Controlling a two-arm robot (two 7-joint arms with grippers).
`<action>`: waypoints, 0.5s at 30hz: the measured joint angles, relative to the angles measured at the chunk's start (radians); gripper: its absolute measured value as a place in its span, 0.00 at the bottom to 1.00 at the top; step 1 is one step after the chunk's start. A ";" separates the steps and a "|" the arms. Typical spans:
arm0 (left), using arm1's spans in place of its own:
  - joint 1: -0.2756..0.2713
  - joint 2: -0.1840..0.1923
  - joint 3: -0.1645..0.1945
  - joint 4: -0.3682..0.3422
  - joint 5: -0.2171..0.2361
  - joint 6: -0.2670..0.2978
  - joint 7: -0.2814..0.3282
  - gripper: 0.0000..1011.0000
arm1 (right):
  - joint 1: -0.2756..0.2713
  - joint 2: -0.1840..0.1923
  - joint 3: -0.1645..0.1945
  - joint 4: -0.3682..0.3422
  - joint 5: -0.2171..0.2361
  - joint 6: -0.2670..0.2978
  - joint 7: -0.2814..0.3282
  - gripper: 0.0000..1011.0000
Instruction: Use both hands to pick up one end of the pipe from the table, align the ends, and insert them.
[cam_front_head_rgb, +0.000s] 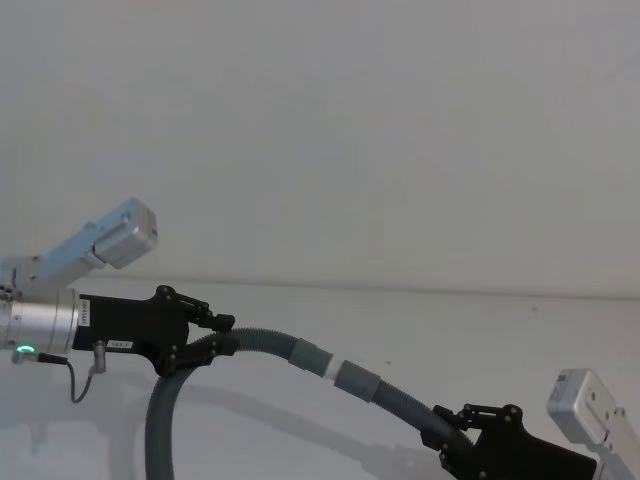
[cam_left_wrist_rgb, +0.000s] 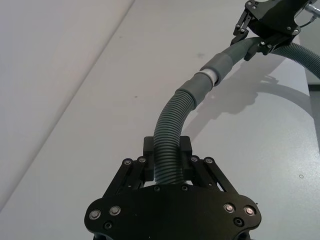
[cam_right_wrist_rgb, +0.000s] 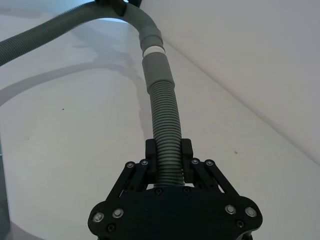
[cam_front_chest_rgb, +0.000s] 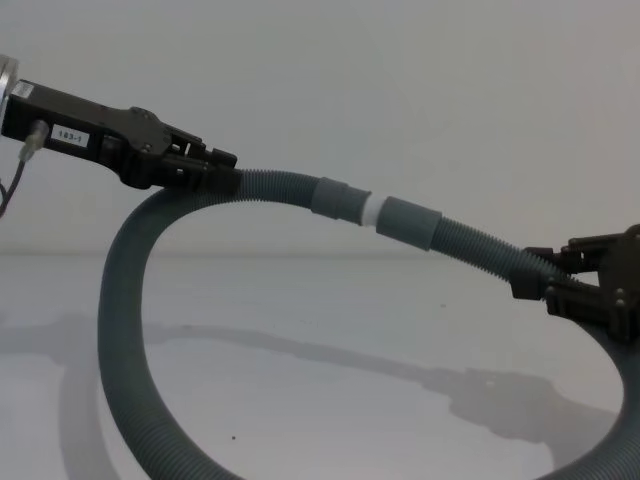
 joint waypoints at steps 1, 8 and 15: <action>-0.002 -0.002 0.002 0.004 0.001 -0.002 -0.003 0.27 | 0.000 0.000 0.000 0.000 -0.001 -0.001 0.001 0.26; -0.017 -0.018 0.013 0.031 0.002 -0.017 -0.013 0.27 | 0.003 0.001 0.000 -0.010 -0.006 0.014 0.003 0.26; -0.019 -0.027 0.019 0.039 -0.002 -0.028 -0.011 0.27 | 0.009 -0.002 0.001 -0.024 -0.004 0.066 -0.009 0.26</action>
